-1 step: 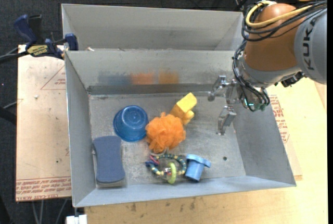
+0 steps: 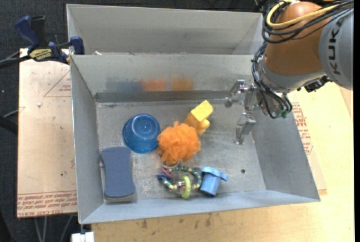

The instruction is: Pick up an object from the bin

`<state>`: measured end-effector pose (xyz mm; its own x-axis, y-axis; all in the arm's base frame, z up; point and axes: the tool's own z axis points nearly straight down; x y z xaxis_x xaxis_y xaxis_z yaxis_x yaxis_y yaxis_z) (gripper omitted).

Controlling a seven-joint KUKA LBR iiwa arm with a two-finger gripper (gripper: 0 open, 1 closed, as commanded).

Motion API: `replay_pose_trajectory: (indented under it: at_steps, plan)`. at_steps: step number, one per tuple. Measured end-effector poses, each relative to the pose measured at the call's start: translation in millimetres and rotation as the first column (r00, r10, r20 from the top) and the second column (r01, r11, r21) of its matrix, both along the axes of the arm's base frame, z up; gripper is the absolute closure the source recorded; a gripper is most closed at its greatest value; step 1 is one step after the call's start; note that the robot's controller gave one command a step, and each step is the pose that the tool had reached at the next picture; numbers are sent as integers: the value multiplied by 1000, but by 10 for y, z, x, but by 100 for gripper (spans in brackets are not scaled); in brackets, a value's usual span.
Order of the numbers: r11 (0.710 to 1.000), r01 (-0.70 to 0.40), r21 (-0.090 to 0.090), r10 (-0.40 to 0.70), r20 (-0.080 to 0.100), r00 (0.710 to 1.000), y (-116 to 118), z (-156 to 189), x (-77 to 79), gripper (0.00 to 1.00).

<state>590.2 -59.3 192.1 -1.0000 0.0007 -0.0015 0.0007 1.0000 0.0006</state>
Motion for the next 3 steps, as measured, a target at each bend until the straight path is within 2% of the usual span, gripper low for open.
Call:
replay_pose_trajectory:
  at_steps: [1, 2, 3]
  plan:
    - [999, -39, -3, 39, 9, 999, 119, -251, -127, 0]
    - [937, -349, 1, 349, -2, 937, 477, -543, -434, 0]
    - [937, -351, 2, 351, -4, 937, 760, -493, -834, 0]
